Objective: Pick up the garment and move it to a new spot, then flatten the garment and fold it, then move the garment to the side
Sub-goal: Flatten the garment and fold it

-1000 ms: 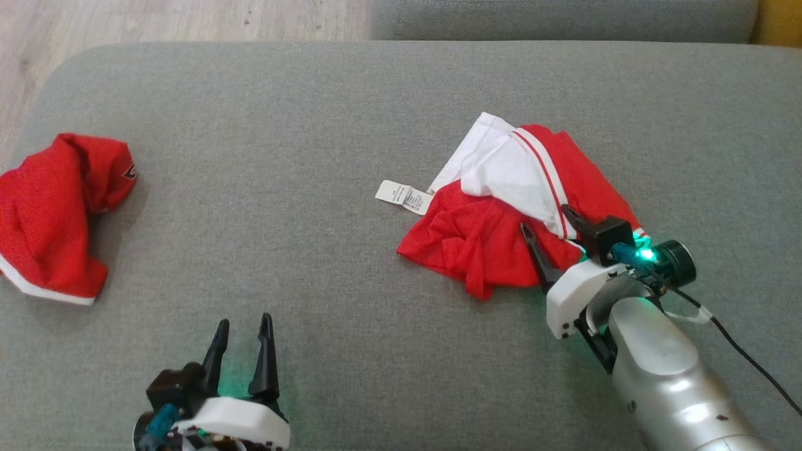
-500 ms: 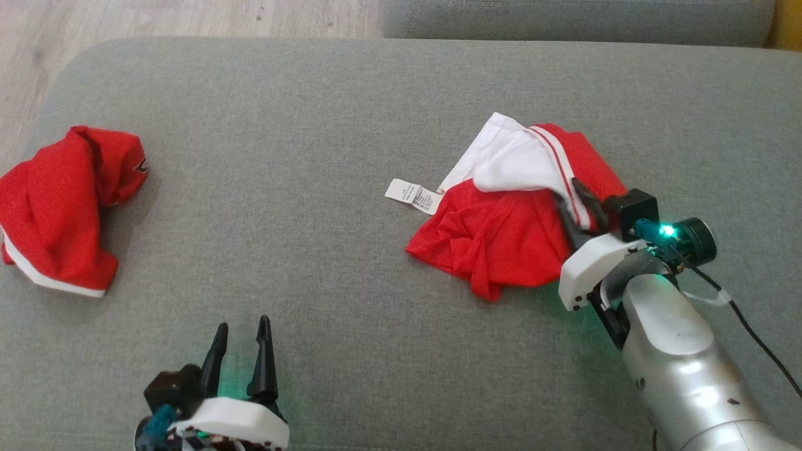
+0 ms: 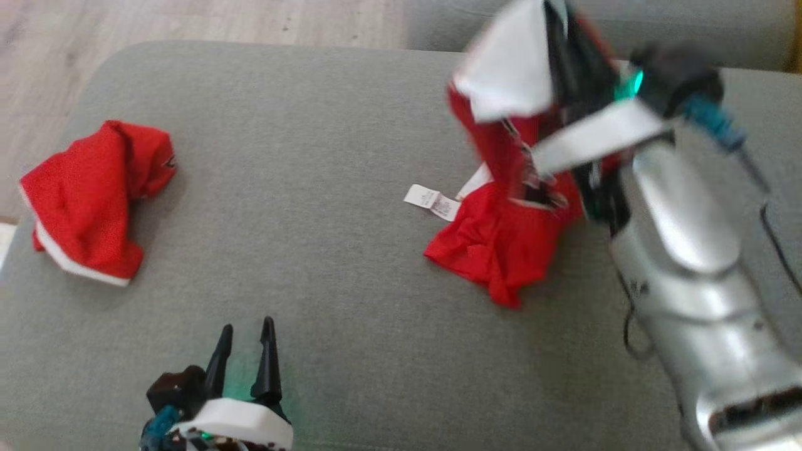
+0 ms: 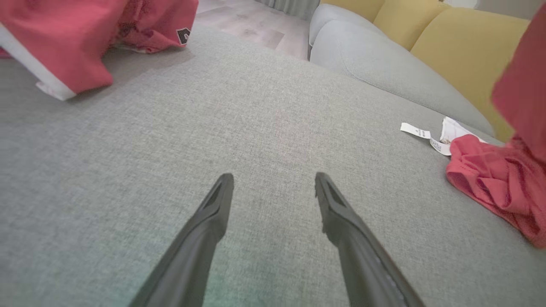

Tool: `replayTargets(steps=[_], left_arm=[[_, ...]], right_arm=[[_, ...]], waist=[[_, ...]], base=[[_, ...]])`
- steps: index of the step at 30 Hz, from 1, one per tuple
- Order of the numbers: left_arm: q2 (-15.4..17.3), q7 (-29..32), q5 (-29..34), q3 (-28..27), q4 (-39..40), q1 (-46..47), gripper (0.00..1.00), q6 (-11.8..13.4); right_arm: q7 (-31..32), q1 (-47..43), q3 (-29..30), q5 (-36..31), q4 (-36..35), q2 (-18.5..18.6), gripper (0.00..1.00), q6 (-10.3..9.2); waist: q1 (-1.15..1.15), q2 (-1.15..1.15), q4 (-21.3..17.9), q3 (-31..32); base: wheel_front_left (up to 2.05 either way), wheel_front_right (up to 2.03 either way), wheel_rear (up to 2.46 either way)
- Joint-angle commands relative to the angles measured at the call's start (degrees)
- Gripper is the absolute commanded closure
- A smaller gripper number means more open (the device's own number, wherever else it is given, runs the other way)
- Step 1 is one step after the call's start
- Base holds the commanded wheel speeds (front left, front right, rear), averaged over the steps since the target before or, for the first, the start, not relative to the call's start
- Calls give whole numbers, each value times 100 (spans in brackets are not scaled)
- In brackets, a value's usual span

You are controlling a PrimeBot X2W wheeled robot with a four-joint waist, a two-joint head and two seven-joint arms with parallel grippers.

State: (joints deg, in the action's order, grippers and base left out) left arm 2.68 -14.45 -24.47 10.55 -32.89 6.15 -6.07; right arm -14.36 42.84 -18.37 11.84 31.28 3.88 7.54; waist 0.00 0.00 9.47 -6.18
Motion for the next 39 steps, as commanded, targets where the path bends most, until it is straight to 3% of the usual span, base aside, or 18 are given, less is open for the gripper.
replayTargets(steps=[1,5,10,13,18,22,25,32,33,34,35,39], left_arm=[[20,-55,-44,-101,155,97,0,-19],[20,-55,-141,60,108,44,0,0],[20,-55,-186,118,74,-22,0,50],[20,-55,-190,60,106,-50,0,57],[20,-55,-181,-9,182,-90,0,74],[20,-55,-158,-54,219,-83,0,70],[20,-55,-115,-79,253,-58,0,59],[20,-55,22,-196,275,72,0,-2],[20,-55,42,-197,278,99,0,-12],[20,-55,51,-189,280,126,0,-22],[20,-55,34,-175,283,153,0,-30],[20,-55,32,-31,293,309,0,-70]], right_arm=[[-63,481,-187,127,-413,-101,100,-5],[-63,1147,-167,385,-860,-101,100,-5],[-63,1649,295,118,-698,-101,100,-5],[-63,1628,756,-332,-399,-43,100,-5],[-63,1232,1425,-625,-120,362,100,-5],[-63,486,1910,-668,-112,721,100,-5],[-63,-299,1861,-511,-318,893,100,-5],[-63,-2265,1886,-125,-358,931,100,-5],[-63,-2395,1895,-132,-297,927,96,-5],[-63,-2512,1909,-156,-194,921,60,-5],[-63,-2589,1950,-167,-102,905,0,-5],[-63,-2728,2089,-363,-26,832,0,-5]], waist=[[0,0,137,15],[0,0,424,27],[0,0,638,61],[0,0,658,45],[0,0,601,-30],[0,0,437,-119],[0,0,251,-163],[0,0,-402,-185],[0,0,-473,-180],[0,0,-541,-175],[0,0,-603,-174],[0,0,-809,-197]], base=[[0,0,0],[0,0,0],[0,0,0],[0,0,0],[0,0,0],[0,0,0],[0,0,0],[0,0,0],[0,0,0],[0,0,0],[0,0,0],[0,0,0]])
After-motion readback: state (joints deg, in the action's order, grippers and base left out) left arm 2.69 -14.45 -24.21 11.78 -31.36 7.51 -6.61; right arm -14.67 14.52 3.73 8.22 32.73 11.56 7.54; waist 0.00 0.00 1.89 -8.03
